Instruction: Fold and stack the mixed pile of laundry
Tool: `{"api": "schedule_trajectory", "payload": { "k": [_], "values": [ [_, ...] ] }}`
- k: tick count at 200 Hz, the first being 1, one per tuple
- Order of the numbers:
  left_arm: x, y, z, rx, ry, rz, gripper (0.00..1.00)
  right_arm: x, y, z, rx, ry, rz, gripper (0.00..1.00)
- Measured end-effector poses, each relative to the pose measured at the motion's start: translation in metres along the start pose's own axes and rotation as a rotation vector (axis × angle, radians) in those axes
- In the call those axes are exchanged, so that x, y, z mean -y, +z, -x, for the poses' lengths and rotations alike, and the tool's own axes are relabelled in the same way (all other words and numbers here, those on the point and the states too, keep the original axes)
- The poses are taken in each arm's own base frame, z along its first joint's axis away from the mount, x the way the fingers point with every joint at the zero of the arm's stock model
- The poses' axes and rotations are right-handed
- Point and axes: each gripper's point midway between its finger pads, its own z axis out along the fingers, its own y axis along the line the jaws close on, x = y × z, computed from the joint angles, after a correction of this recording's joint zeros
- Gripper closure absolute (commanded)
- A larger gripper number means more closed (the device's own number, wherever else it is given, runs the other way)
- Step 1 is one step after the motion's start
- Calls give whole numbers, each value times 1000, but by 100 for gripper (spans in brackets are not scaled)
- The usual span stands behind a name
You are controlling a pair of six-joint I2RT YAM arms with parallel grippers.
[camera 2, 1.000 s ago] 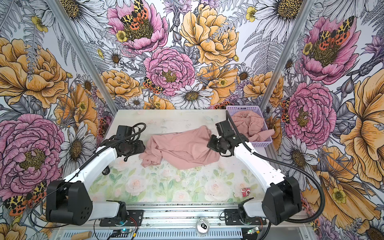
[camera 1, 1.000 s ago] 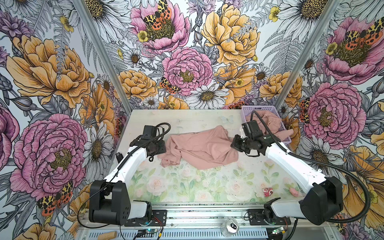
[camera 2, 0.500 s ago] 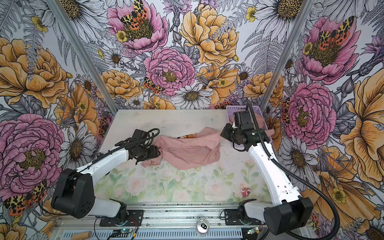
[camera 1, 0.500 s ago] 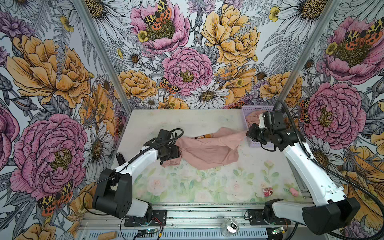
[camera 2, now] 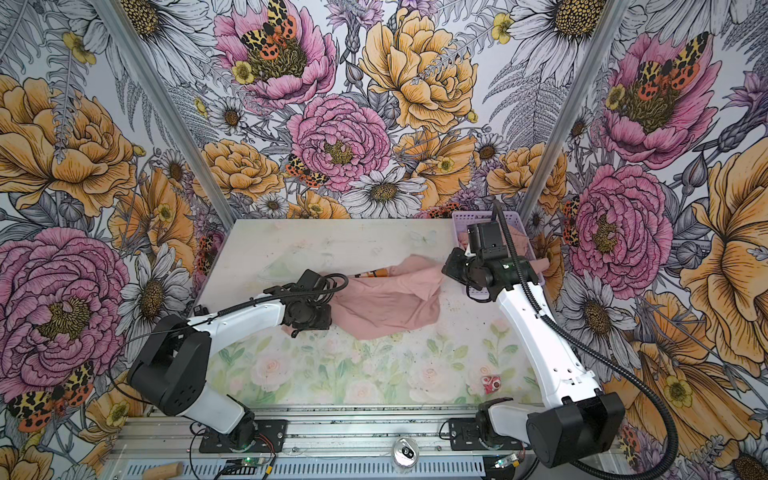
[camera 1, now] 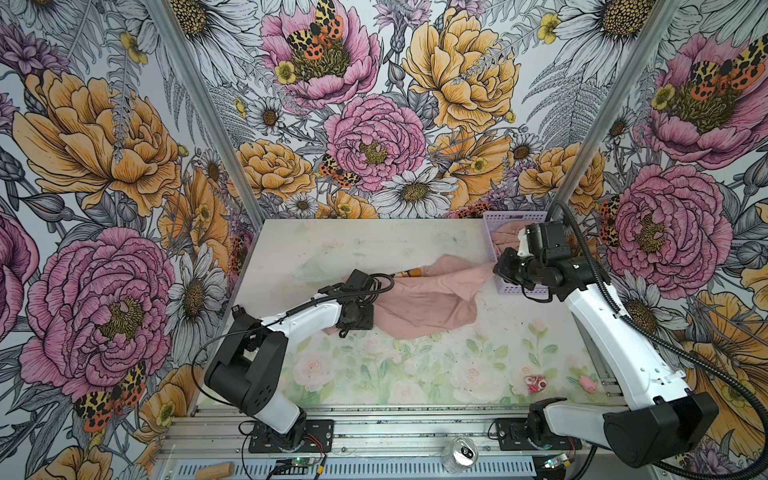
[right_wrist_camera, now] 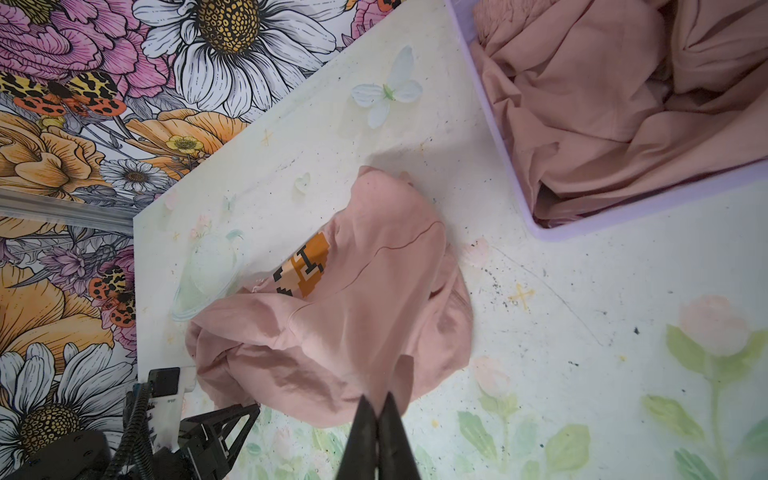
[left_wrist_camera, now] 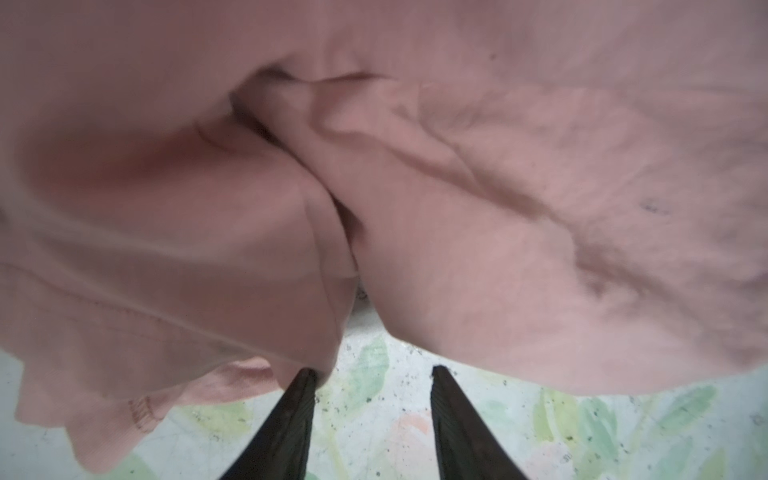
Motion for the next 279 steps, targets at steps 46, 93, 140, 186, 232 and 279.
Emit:
{"api": "schedule_trajectory", "payload": {
  "k": [46, 93, 140, 186, 232, 279],
  "values": [
    [-3, 5, -2, -3, 59, 115, 65, 0, 0, 0, 1, 1, -1, 100],
    [-16, 5, 6, 17, 67, 205, 72, 2, 0, 1, 3, 5, -3, 100],
    [-19, 6, 13, 23, 95, 240, 91, 2, 0, 1, 3, 5, -4, 100],
    [-22, 3, 9, 7, 100, 253, 100, 2, 0, 2, 4, 4, -3, 100],
    [-23, -67, 25, 131, 140, 206, 100, 1, -5, 17, 34, -5, -11, 100],
    [-47, -180, 83, 396, 120, 176, 100, -21, -42, 78, 194, -38, 28, 100]
  ]
}}
